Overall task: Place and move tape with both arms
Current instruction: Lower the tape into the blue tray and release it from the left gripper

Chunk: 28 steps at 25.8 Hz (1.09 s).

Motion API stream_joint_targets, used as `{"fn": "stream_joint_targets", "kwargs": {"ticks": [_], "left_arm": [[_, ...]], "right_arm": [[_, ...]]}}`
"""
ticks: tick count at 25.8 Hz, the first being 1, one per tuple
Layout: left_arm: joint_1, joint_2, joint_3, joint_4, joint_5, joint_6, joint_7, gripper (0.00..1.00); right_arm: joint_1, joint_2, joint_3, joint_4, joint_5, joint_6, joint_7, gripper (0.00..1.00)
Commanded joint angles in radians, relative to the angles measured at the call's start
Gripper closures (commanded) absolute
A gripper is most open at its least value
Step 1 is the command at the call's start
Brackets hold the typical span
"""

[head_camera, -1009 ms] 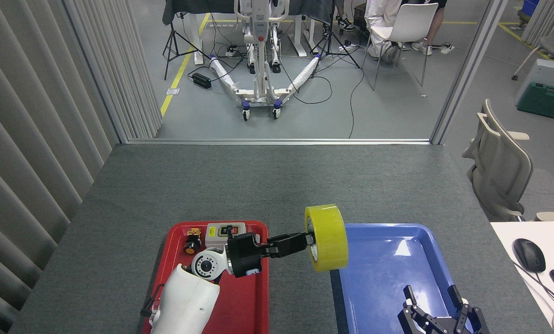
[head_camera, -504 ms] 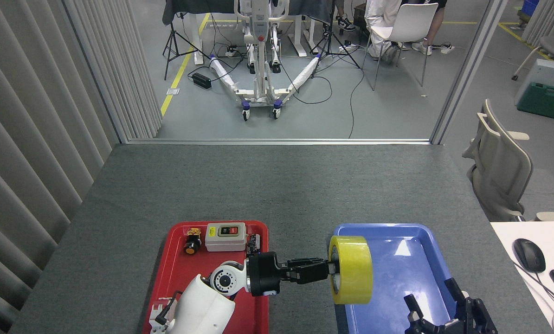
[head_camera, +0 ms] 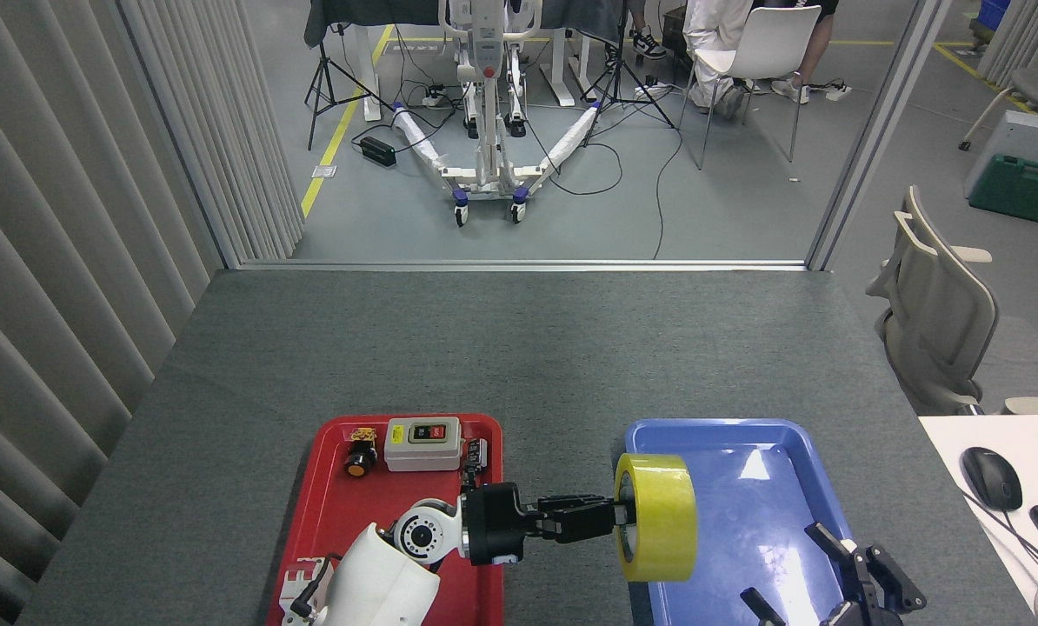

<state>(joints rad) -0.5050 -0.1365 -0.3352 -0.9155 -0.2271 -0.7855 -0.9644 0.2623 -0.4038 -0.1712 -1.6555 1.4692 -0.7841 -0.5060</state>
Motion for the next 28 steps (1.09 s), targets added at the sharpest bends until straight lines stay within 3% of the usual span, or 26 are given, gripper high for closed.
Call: {"fn": "stream_joint_targets", "kwargs": {"ticks": [1,12,14,17,22,28], "left_arm": [[0.002,0.000,-0.007,-0.003,-0.008,0.000,0.000,1.00],[0.036,-0.002,-0.016,-0.003,-0.014,0.000,0.003,1.00],[0.062,-0.003,-0.018,-0.008,-0.014,0.000,0.003,1.00],[0.066,-0.003,-0.036,-0.026,-0.017,0.000,0.001,1.00],[0.115,-0.003,-0.071,-0.163,-0.060,0.000,0.001,1.00],[0.132,-0.002,-0.116,-0.192,-0.060,0.000,0.001,1.00]], "right_arm": [[-0.018,-0.013,0.058,-0.009,0.048,-0.001,-0.002,0.00],[-0.025,-0.010,0.182,-0.030,0.126,-0.001,-0.002,0.00],[-0.025,-0.006,0.185,-0.029,0.135,-0.001,-0.002,0.04],[-0.025,-0.001,0.187,-0.026,0.143,-0.001,-0.002,0.19],[-0.014,-0.003,0.188,-0.023,0.157,-0.001,0.000,0.51],[-0.002,-0.001,0.199,-0.018,0.163,-0.001,0.000,0.67]]}}
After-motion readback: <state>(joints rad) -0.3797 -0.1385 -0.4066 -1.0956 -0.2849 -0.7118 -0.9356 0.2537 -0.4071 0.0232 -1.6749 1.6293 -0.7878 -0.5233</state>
